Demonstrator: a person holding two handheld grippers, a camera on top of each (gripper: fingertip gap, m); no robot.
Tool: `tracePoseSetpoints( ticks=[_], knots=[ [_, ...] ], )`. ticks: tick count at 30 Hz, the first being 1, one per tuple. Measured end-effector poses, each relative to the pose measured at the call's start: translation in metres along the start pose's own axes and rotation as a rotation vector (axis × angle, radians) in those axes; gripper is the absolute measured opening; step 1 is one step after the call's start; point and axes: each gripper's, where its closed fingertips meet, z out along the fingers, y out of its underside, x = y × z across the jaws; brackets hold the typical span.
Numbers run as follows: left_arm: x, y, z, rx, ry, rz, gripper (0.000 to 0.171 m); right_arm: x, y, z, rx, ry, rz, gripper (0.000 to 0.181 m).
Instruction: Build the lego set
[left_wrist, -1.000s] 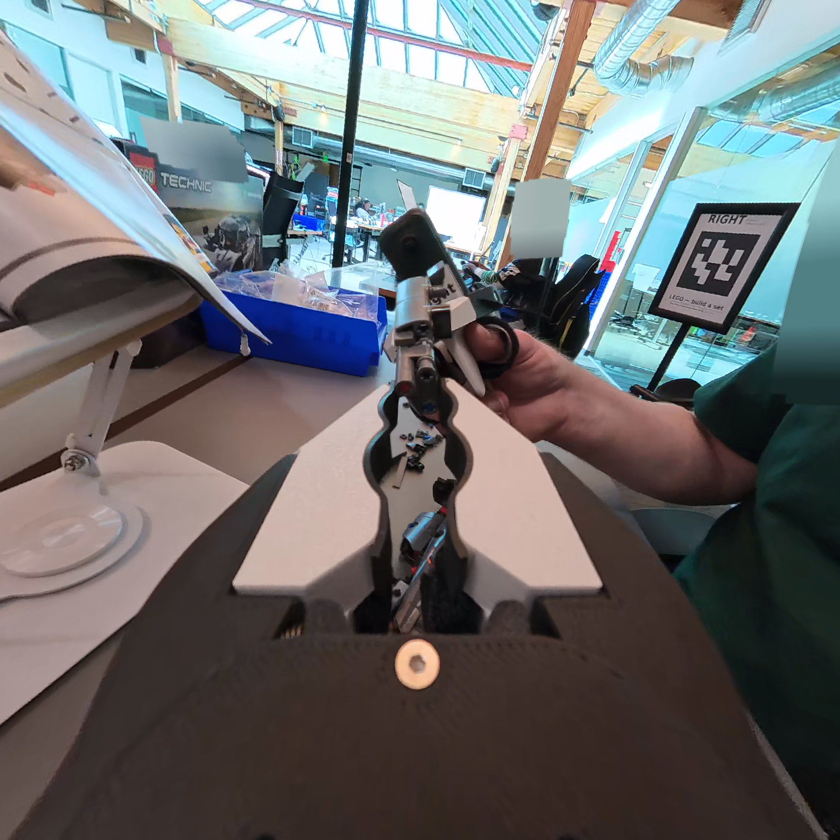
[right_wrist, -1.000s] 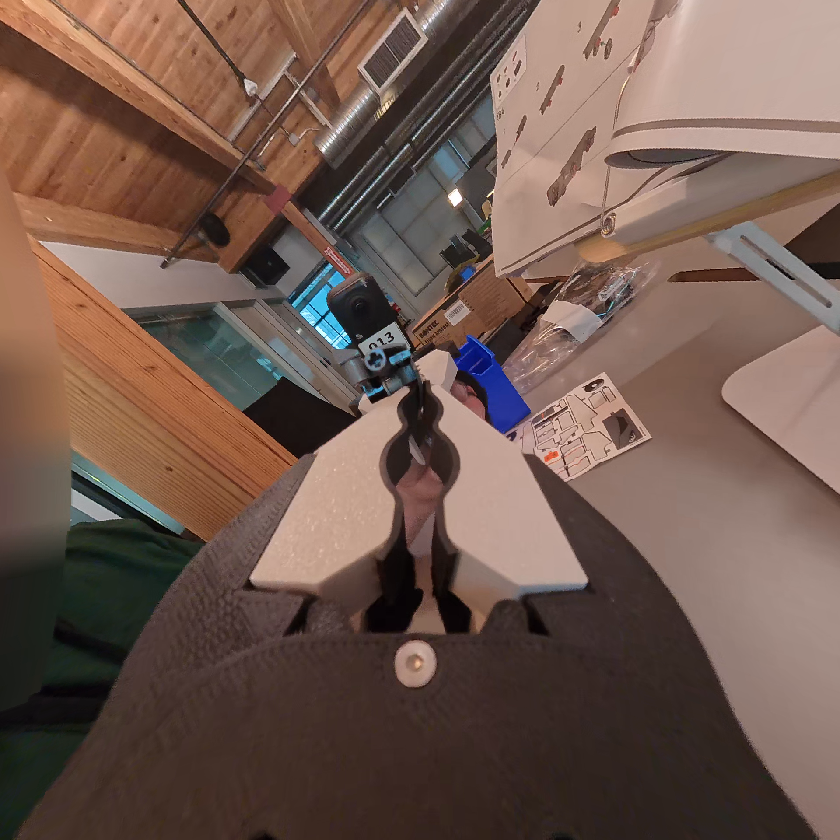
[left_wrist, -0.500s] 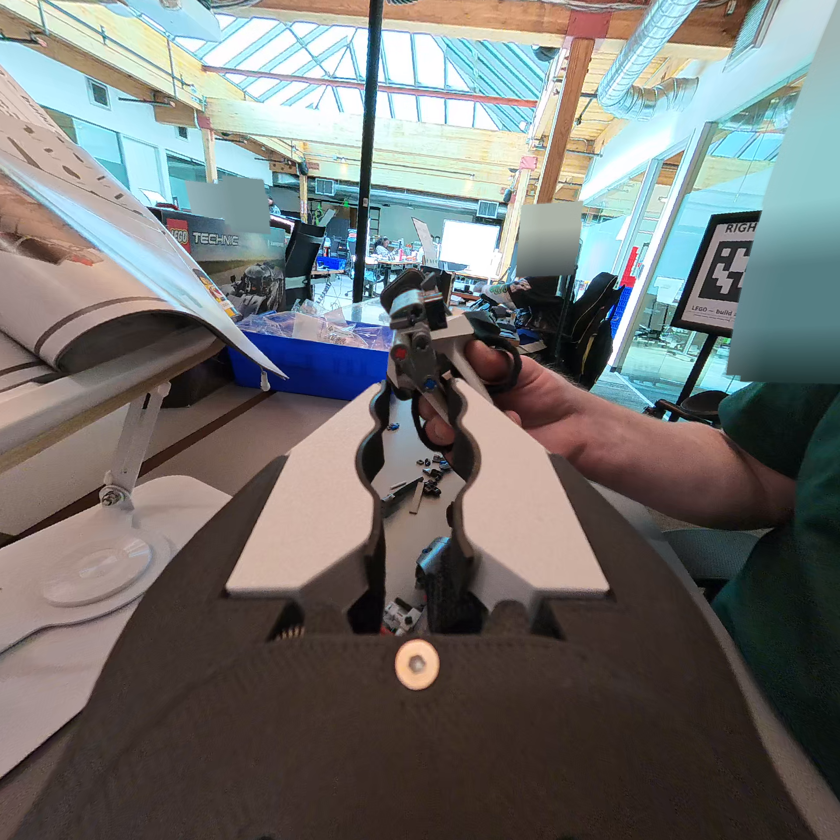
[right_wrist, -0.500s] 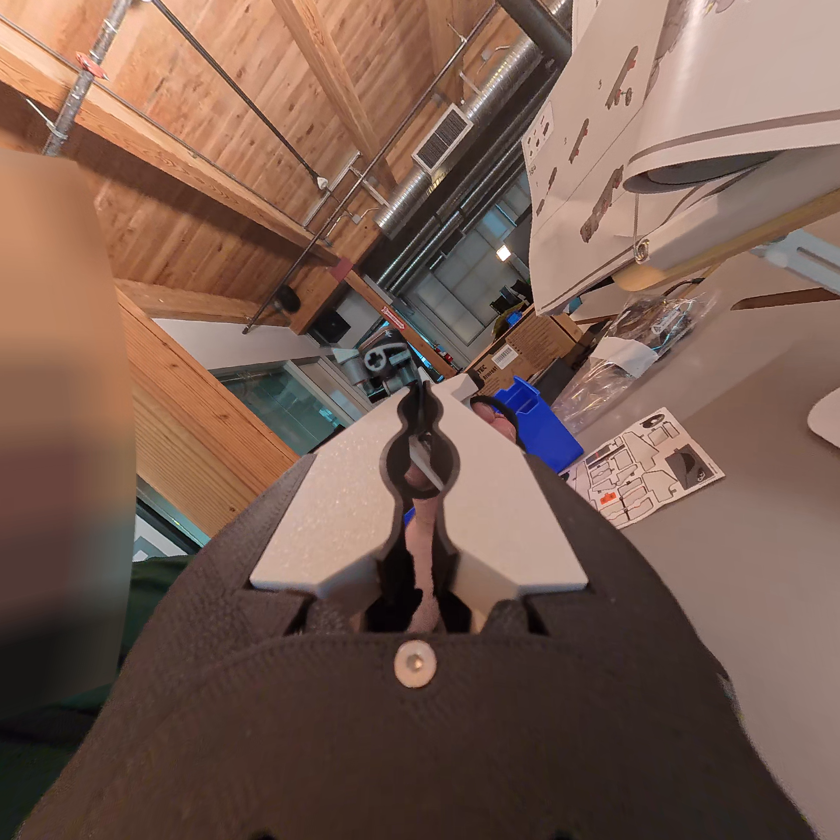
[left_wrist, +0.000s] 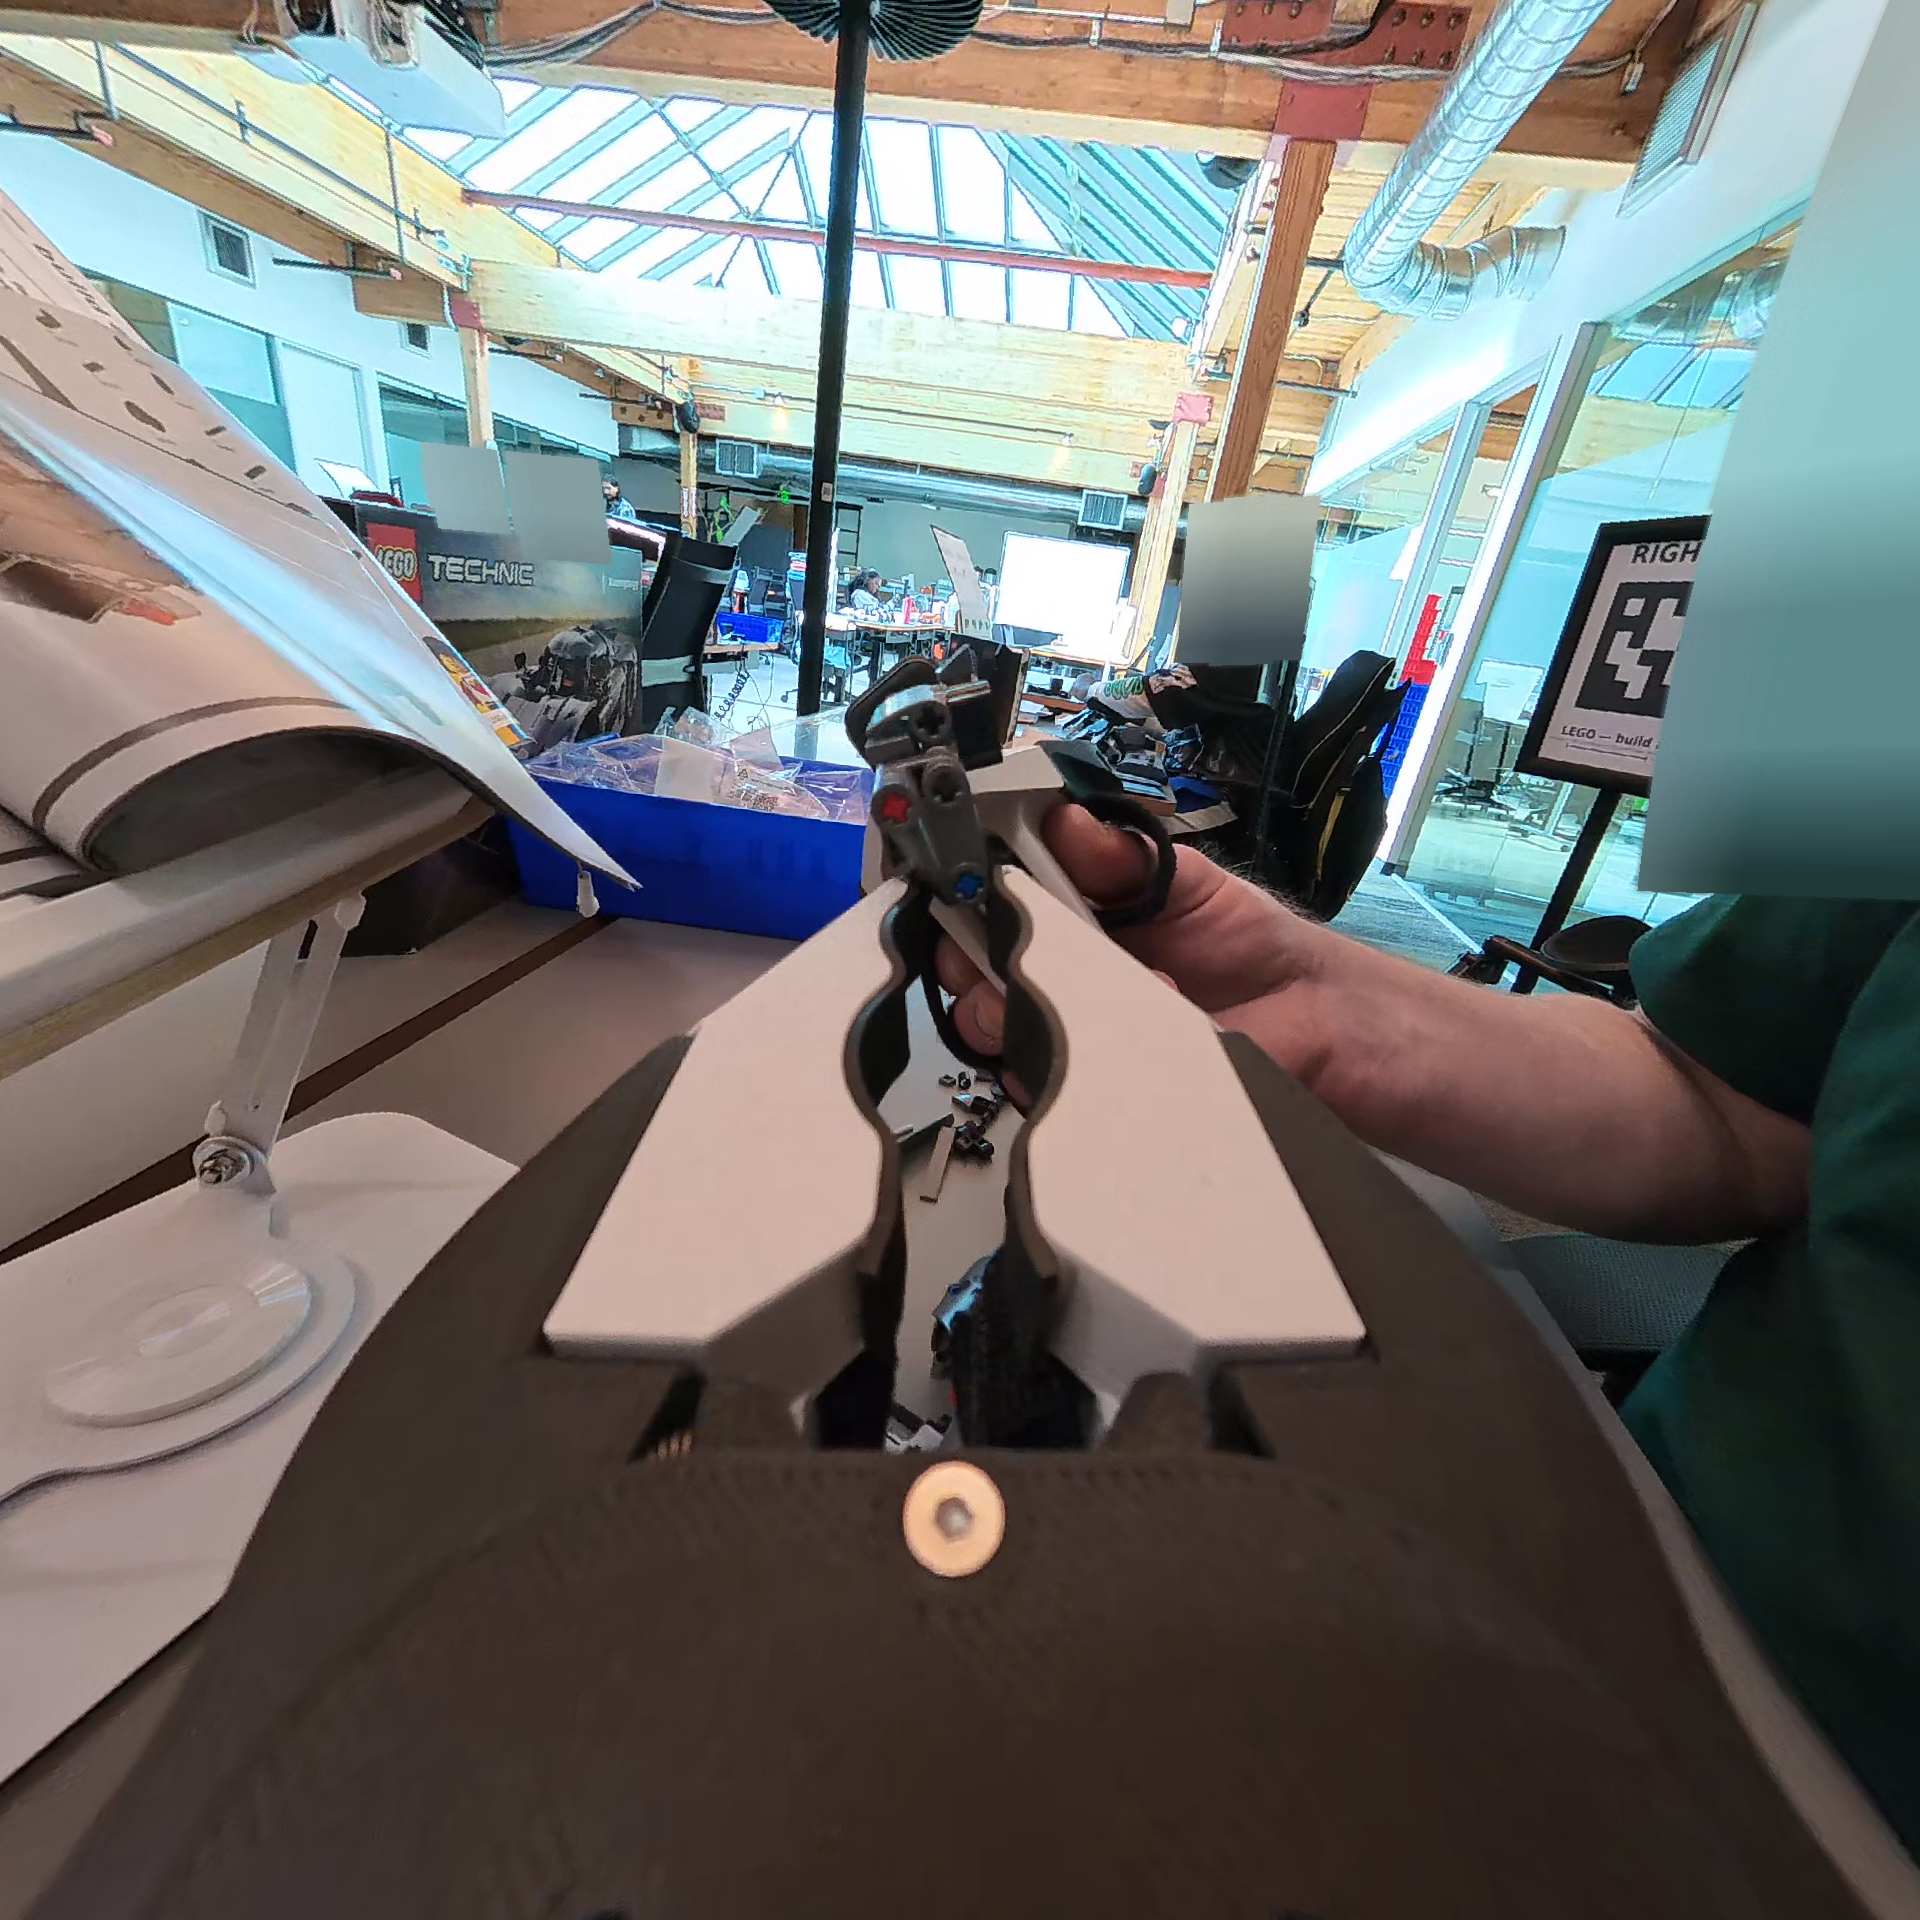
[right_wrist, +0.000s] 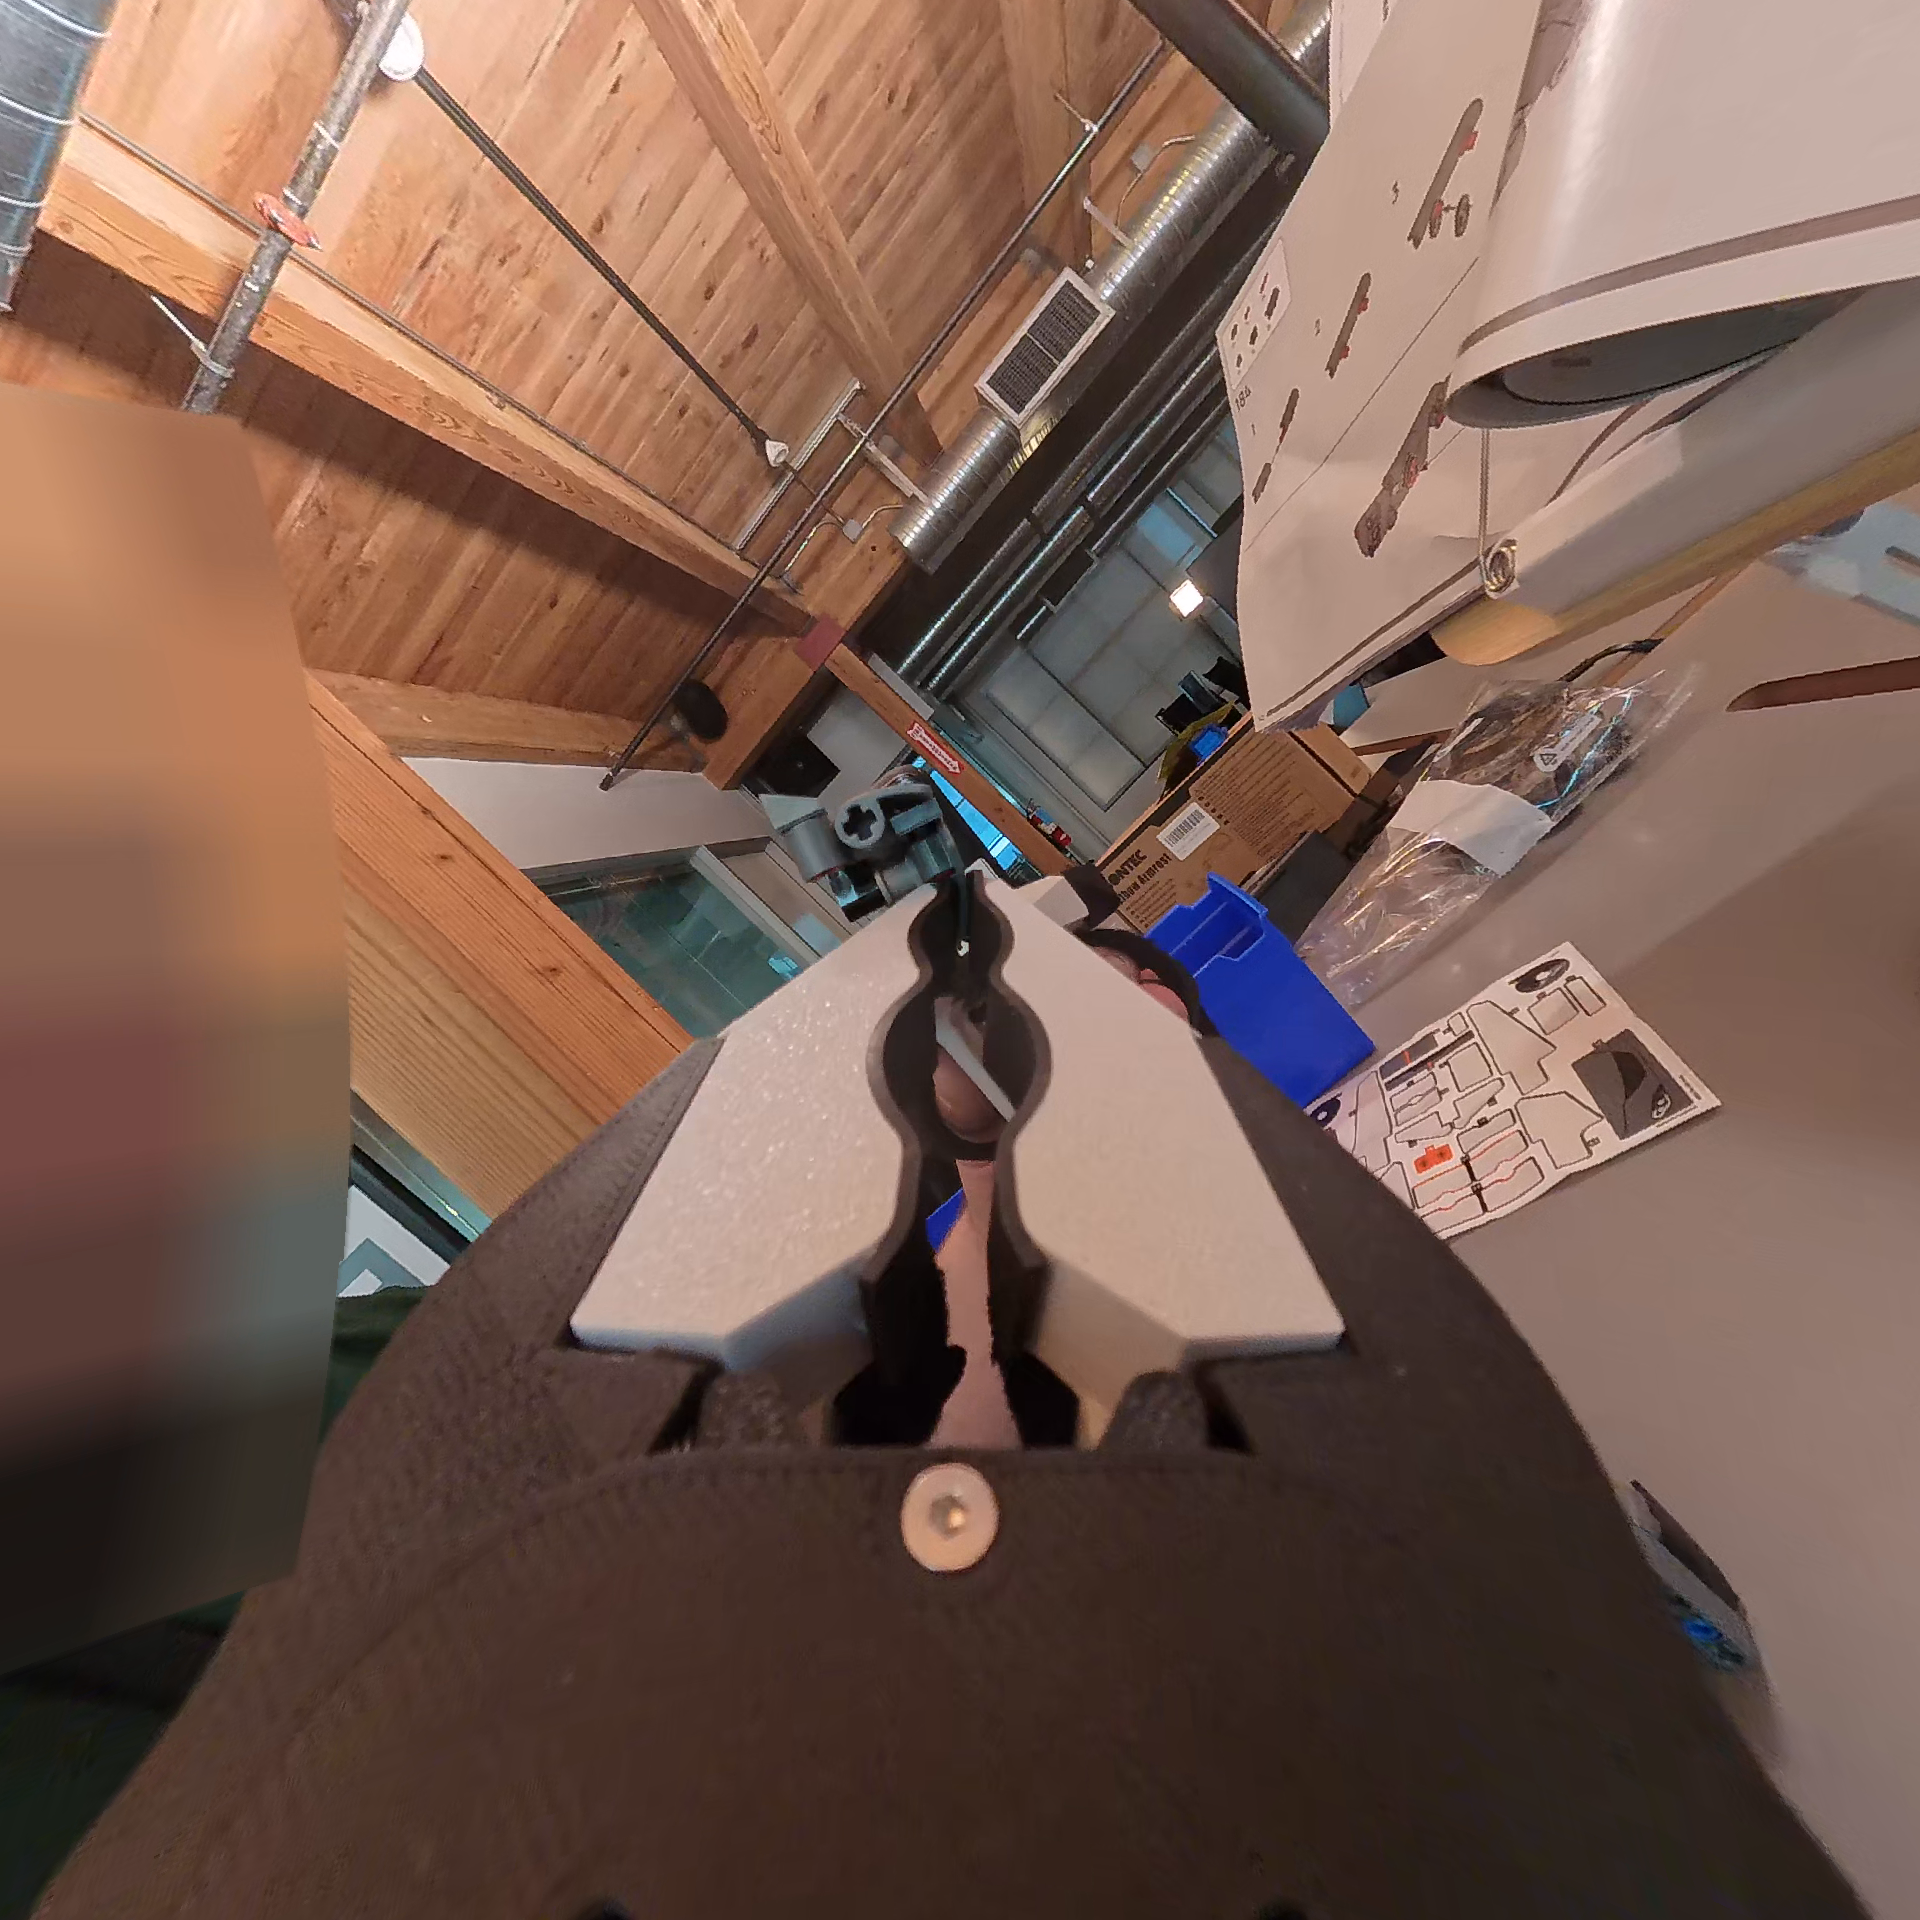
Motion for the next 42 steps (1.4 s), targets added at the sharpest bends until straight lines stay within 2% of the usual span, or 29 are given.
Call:
tracePoseSetpoints(
  ticks=[5, 16, 27, 33, 37, 42],
  knots=[
    [0.001, -0.002, 0.001, 0.018, 0.011, -0.015, 0.018, 0.0, -0.001, 0.0, 0.008, 0.013, -0.047, 0.0],
    [0.007, -0.007, -0.001, 0.085, 0.085, -0.082, 0.007, -0.012, 0.003, 0.005, -0.048, 0.066, -0.292, 0.0],
    [0.012, -0.006, 0.0, 0.08, 0.157, -0.161, 0.007, -0.015, 0.006, 0.004, -0.067, 0.073, -0.332, 0.0],
    [0.008, -0.004, 0.001, 0.078, 0.158, -0.202, 0.008, -0.013, 0.004, 0.004, -0.096, 0.152, -0.387, 0.0],
    [0.003, -0.005, 0.001, 0.08, 0.128, -0.2, 0.019, -0.022, -0.01, -0.007, -0.081, 0.179, -0.409, 0.0],
    [-0.004, -0.003, -0.004, 0.049, 0.086, -0.17, 0.023, -0.036, -0.03, -0.034, -0.064, 0.236, -0.462, 0.0]
  ],
)
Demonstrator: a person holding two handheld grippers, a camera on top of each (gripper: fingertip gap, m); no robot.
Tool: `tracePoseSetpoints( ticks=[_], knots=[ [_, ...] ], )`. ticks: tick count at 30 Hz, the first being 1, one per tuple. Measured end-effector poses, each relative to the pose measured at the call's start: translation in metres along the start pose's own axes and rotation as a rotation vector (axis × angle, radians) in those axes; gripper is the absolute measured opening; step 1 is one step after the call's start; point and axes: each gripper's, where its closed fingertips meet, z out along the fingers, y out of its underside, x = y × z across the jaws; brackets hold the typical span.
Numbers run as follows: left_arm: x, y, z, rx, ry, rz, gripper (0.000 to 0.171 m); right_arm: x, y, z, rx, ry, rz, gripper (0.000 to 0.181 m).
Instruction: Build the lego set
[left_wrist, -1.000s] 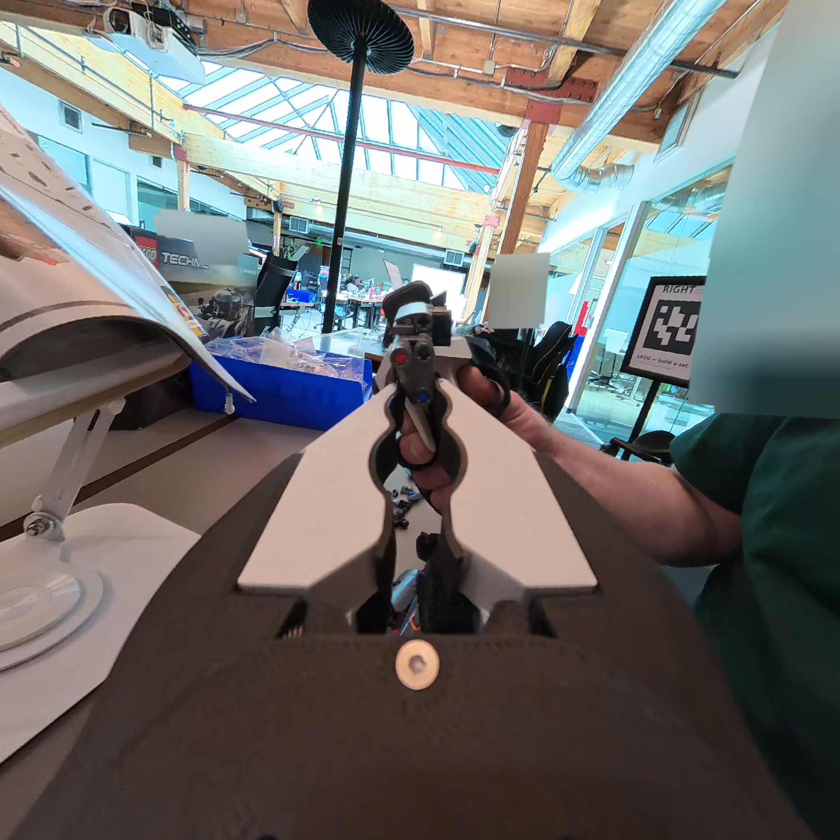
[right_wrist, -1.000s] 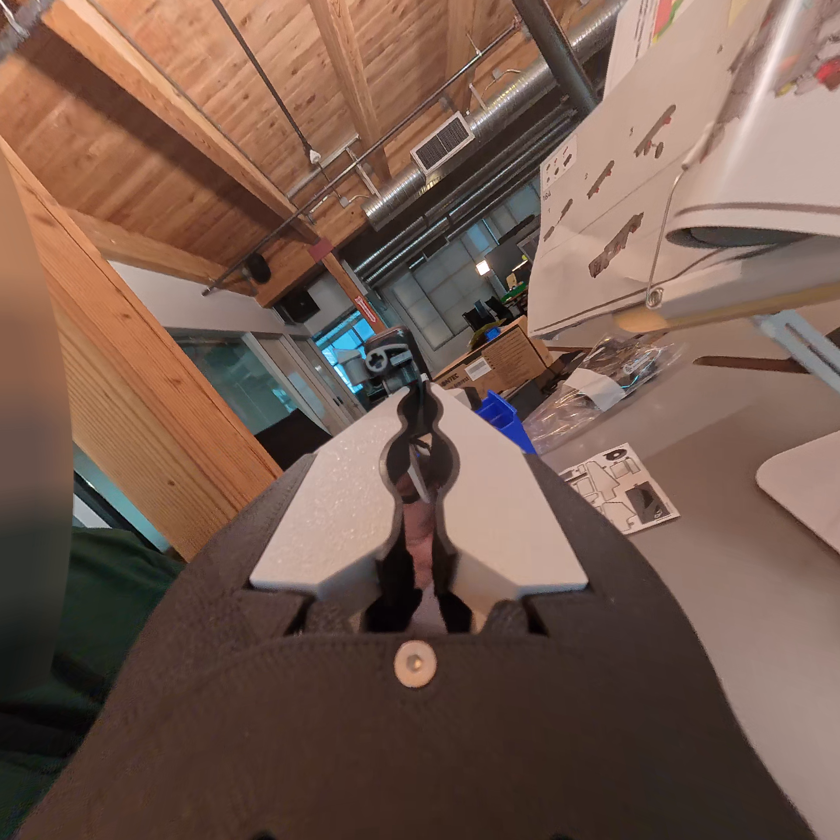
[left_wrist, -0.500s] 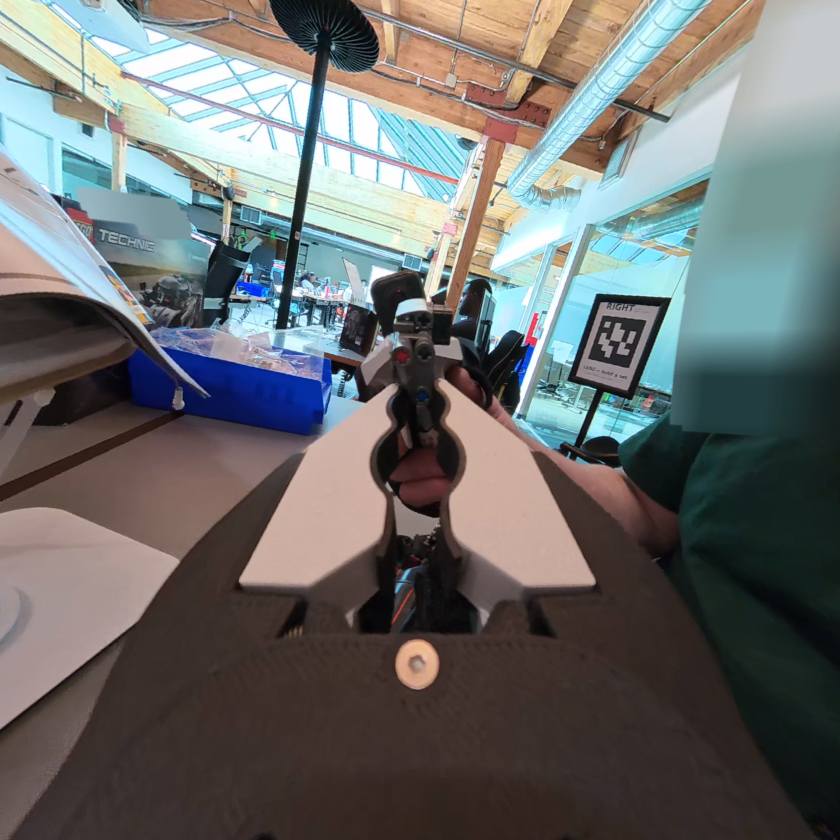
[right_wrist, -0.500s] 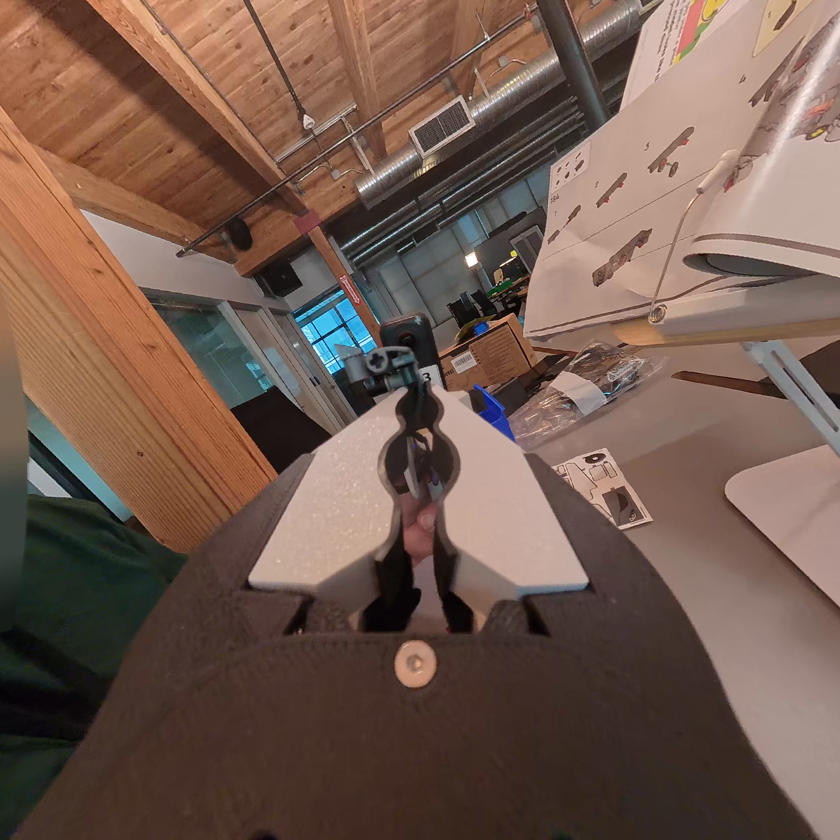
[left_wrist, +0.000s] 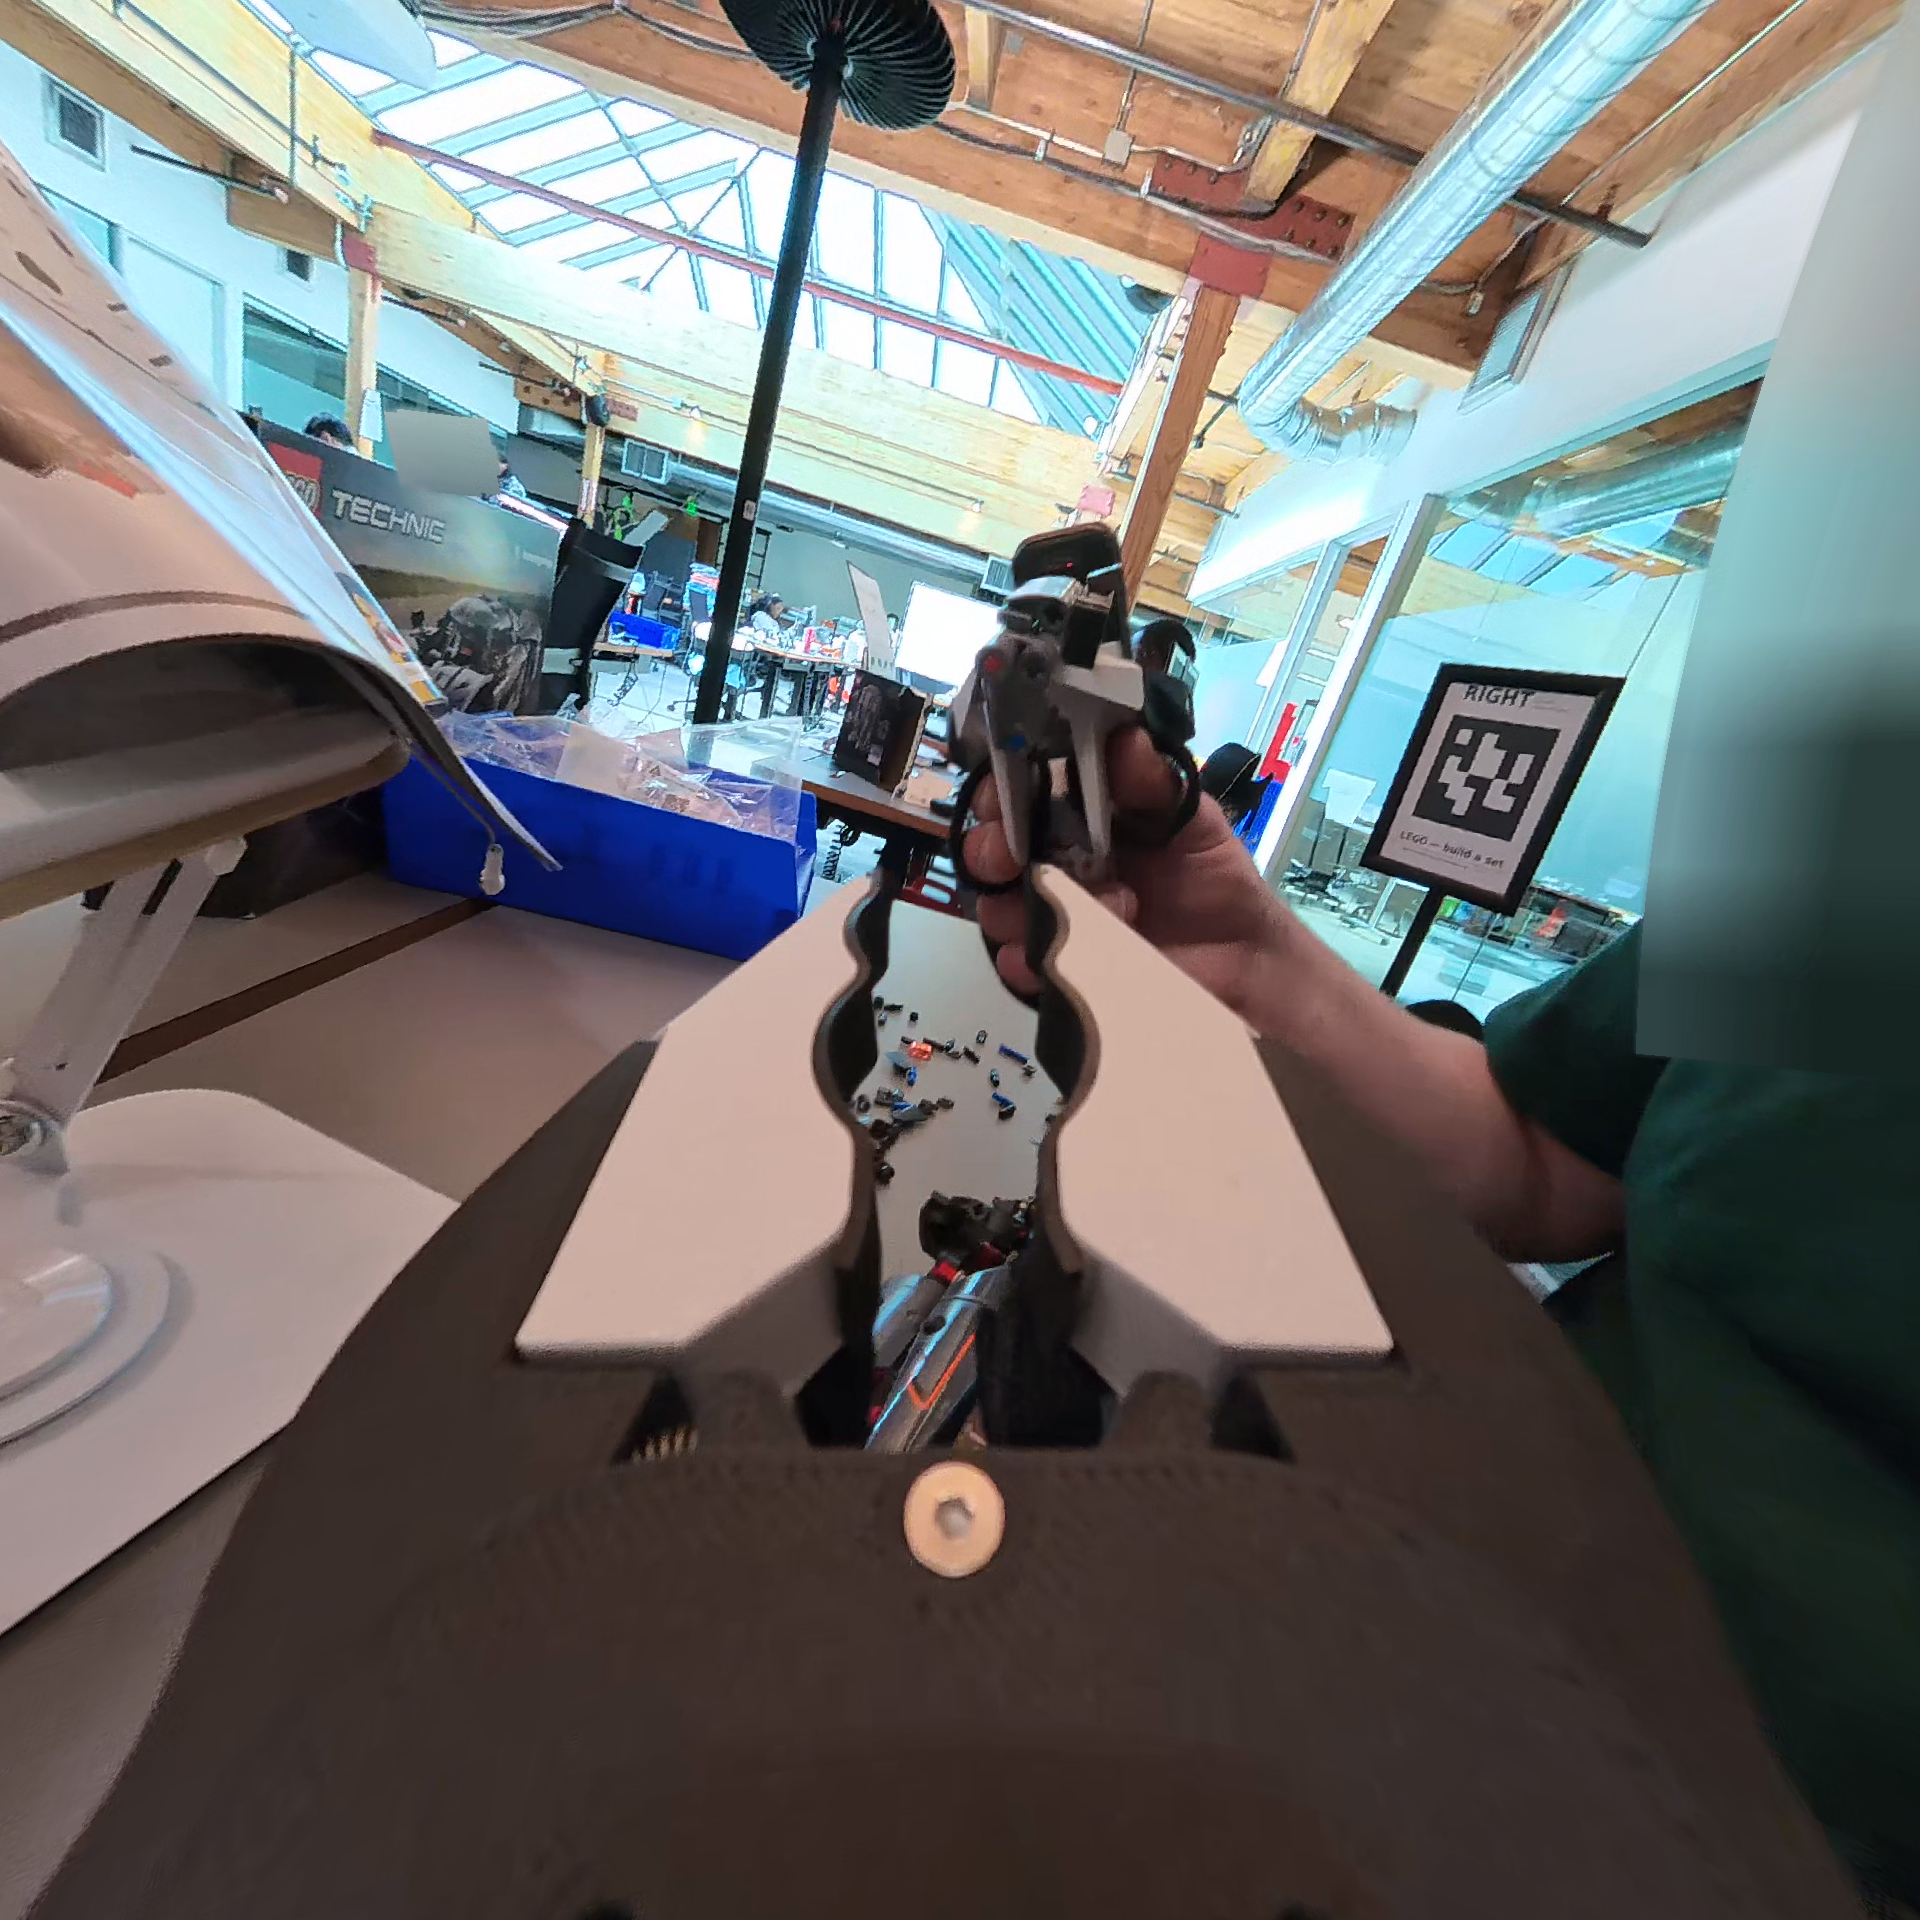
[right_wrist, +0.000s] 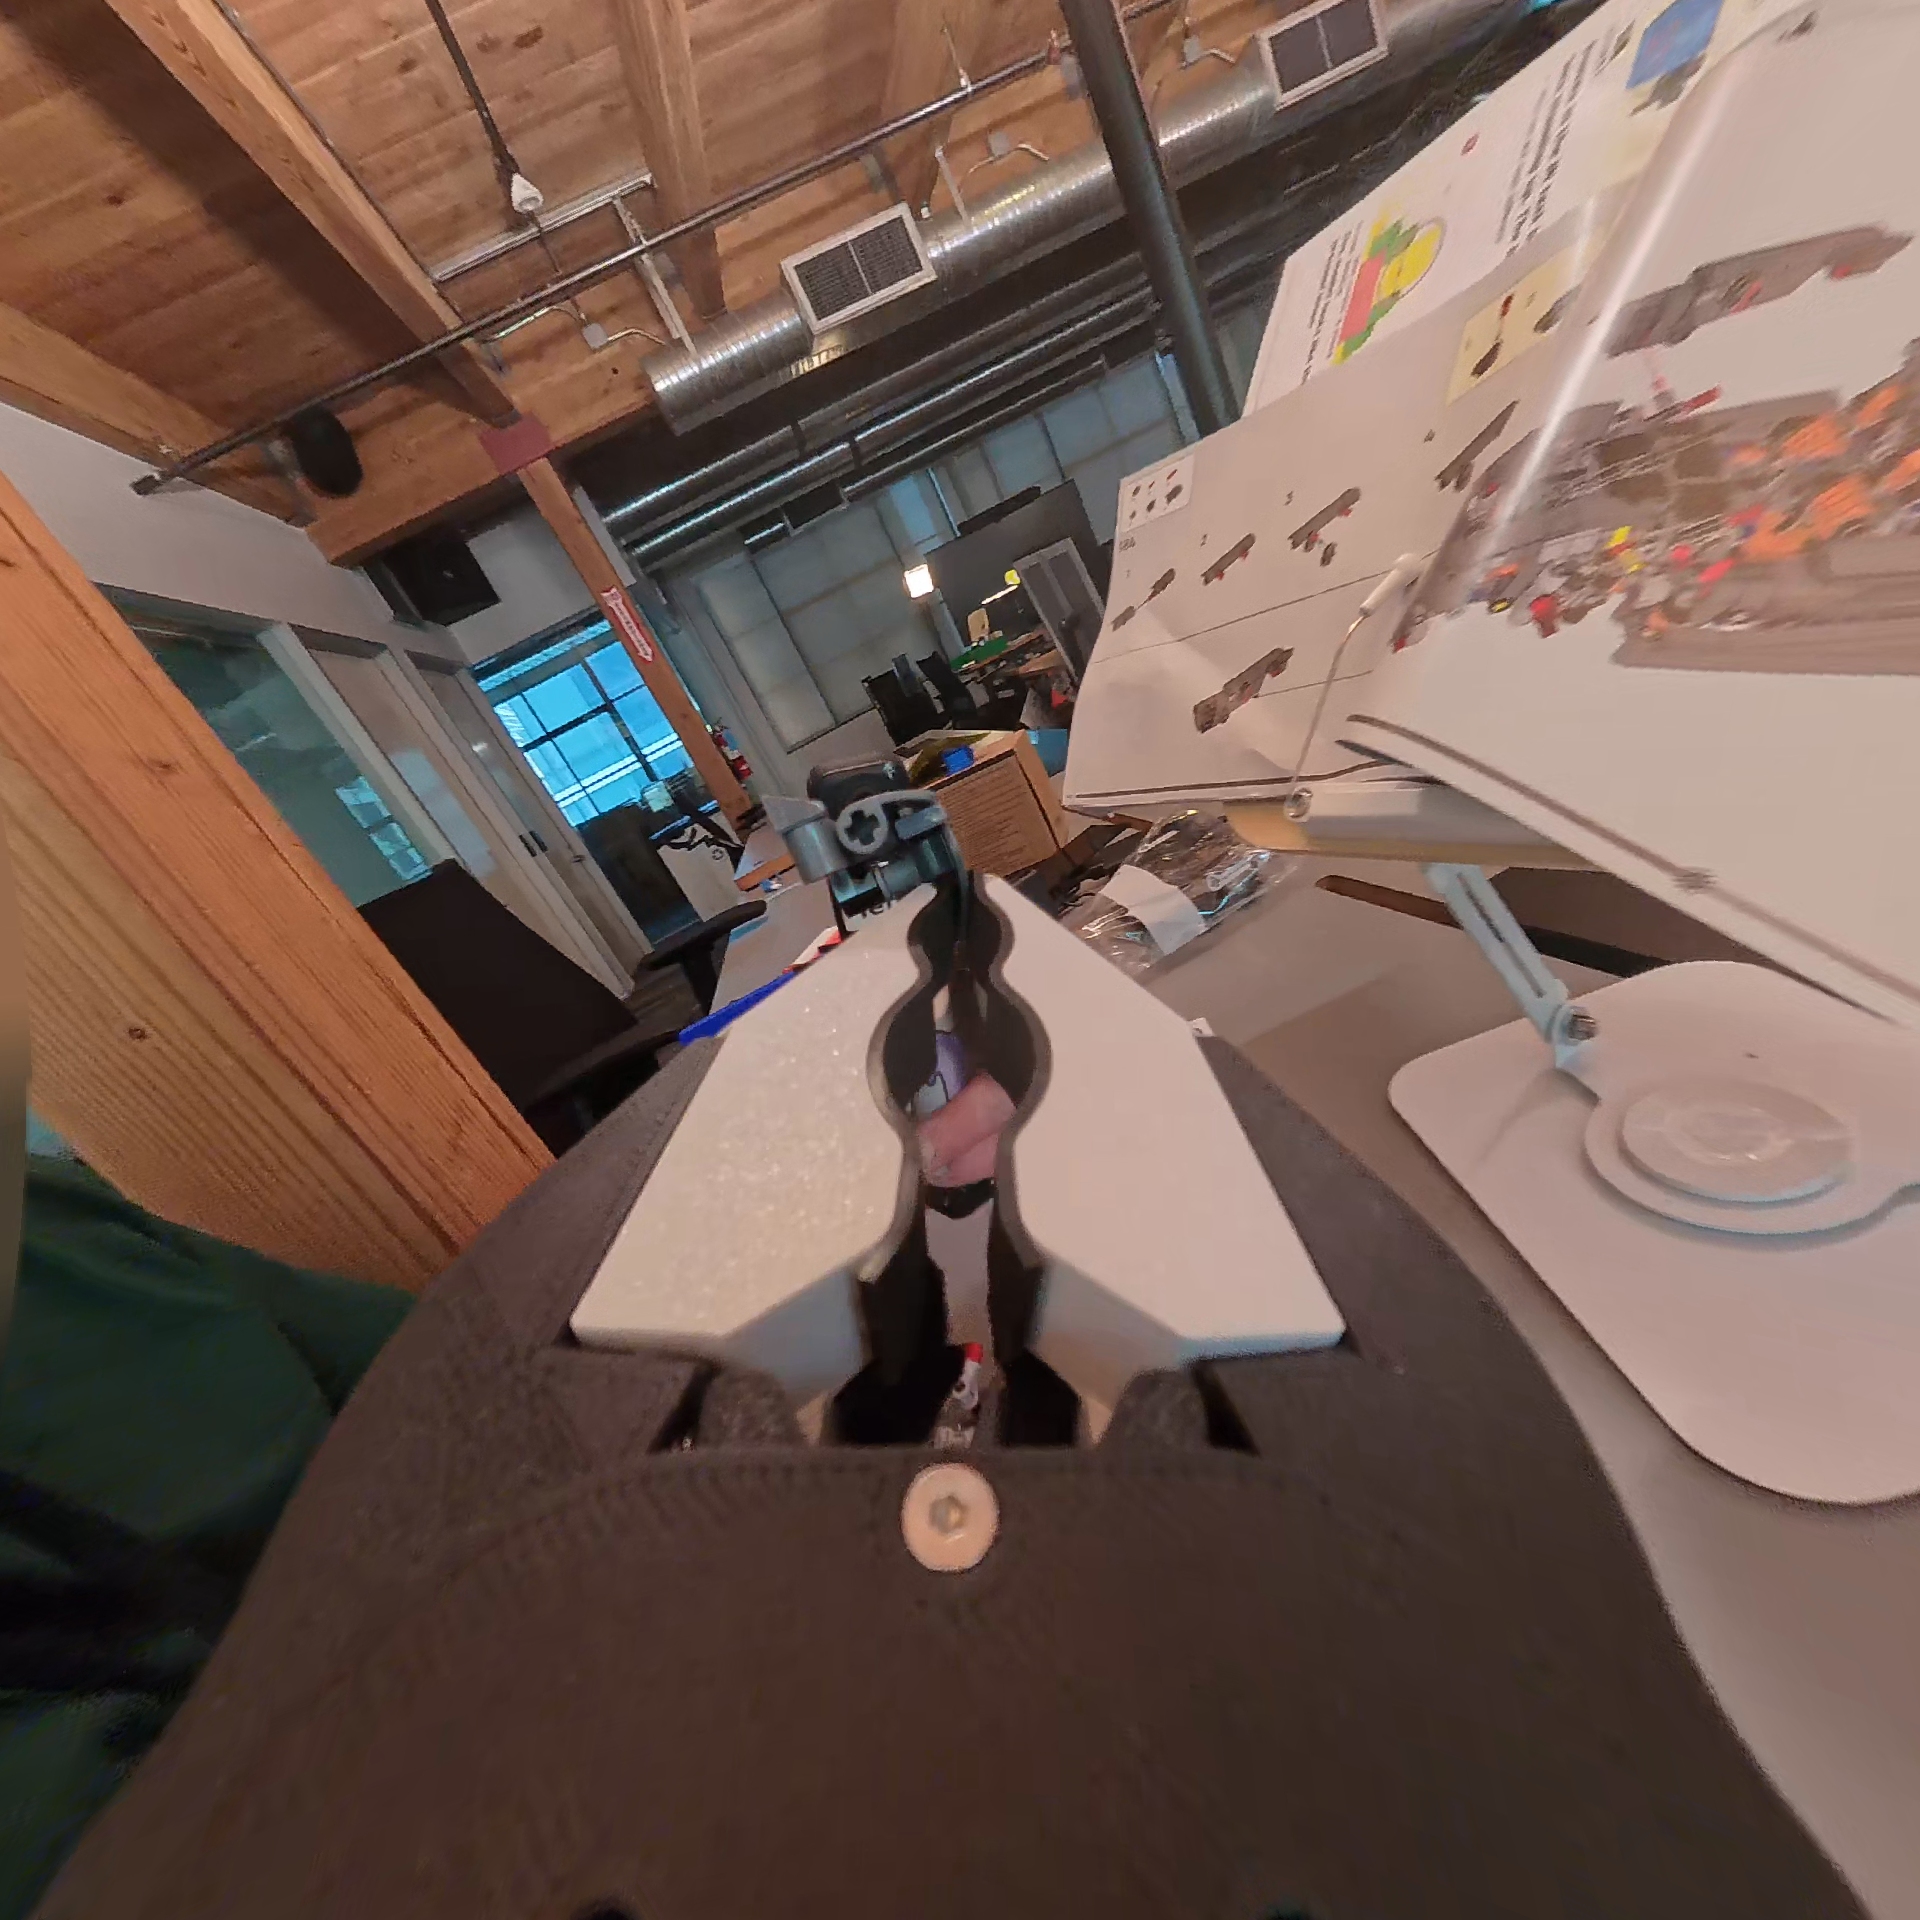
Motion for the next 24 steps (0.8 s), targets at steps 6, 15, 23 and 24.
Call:
tracePoseSetpoints(
  ticks=[6, 15, 23, 24],
  knots=[
    [0.006, 0.034, 0.018, -0.256, -0.048, 0.131, 0.023, 0.013, -0.014, -0.048, 0.017, 0.077, -0.029, 0.0],
    [0.021, 0.144, 0.076, -0.82, 0.038, 0.26, 0.0, 0.054, -0.005, -0.109, 0.075, 0.136, 0.007, 0.0],
    [0.003, 0.187, 0.068, -1.142, -0.026, 0.324, 0.0, 0.073, 0.007, -0.13, 0.123, 0.081, 0.066, 0.0],
    [0.002, 0.189, 0.067, -1.15, -0.03, 0.32, 0.0, 0.074, 0.007, -0.131, 0.129, 0.074, 0.071, 0.0]
  ],
)
